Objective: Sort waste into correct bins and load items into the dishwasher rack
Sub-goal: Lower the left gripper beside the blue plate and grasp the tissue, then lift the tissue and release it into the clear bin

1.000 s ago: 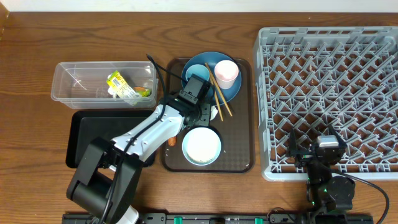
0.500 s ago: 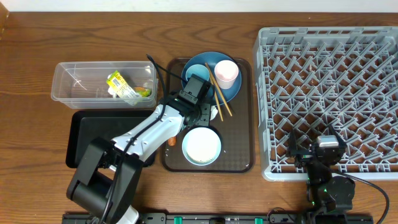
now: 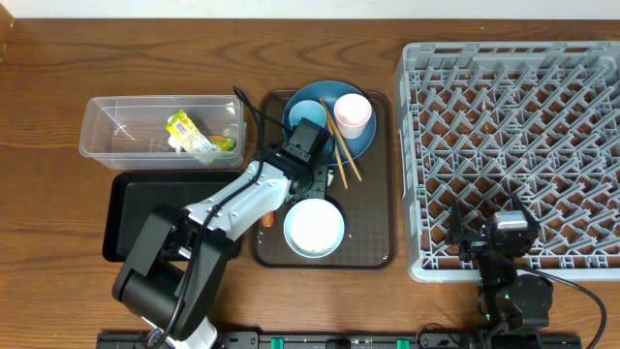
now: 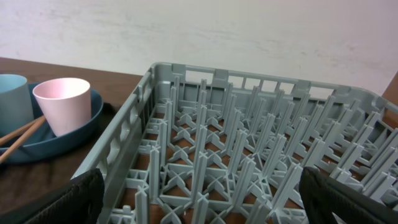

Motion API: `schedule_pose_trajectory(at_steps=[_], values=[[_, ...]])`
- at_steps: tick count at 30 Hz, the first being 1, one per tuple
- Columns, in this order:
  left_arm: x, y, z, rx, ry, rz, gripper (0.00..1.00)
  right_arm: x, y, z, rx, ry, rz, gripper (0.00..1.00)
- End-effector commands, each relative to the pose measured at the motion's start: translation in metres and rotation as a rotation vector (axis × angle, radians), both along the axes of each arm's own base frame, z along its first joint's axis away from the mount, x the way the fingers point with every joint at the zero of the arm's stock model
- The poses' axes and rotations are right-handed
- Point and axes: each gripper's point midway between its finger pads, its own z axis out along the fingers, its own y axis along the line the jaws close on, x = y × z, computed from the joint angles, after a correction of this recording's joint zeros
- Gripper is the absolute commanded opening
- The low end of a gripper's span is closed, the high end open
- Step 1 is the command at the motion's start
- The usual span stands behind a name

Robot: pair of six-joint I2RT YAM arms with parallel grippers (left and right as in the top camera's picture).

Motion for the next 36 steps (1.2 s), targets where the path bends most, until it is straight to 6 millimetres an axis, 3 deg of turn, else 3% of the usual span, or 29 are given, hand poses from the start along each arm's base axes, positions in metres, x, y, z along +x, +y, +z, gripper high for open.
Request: schedule_pose_trajectory(at_steps=[1, 7, 14, 20, 23, 25, 28, 30, 36], values=[[-0.004, 0.004, -0.006, 0.022, 0.010, -0.002, 0.06, 0.000, -0.002, 0.000, -0.011, 0.000, -0.009, 0.99], [0.000, 0.002, 0.017, -0.007, -0.038, -0.002, 0.06, 0.000, -0.002, 0.000, -0.010, 0.000, -0.009, 0.99], [0.007, 0.001, 0.081, -0.093, -0.185, 0.007, 0.06, 0.000, -0.002, 0.000, -0.010, 0.000, -0.009, 0.99], [0.017, 0.032, 0.143, -0.120, -0.352, 0.094, 0.06, 0.000, -0.002, 0.000, -0.010, 0.000, -0.009, 0.99], [0.016, 0.047, 0.161, -0.130, -0.388, 0.132, 0.06, 0.000, -0.002, 0.000, -0.010, 0.000, -0.009, 0.99], [0.012, 0.051, 0.162, -0.135, -0.376, 0.156, 0.08, 0.000, -0.002, 0.000, -0.010, 0.000, -0.009, 0.99], [0.002, 0.044, 0.153, -0.166, -0.308, 0.134, 0.39, 0.000, -0.002, 0.000, -0.010, 0.000, -0.009, 0.99], [-0.007, 0.033, 0.143, -0.195, -0.243, 0.095, 0.53, 0.000, -0.002, 0.000, -0.010, 0.000, -0.009, 0.99], [-0.017, 0.014, 0.100, -0.154, -0.110, 0.043, 0.56, 0.000, -0.002, 0.000, -0.010, 0.000, -0.009, 0.99]])
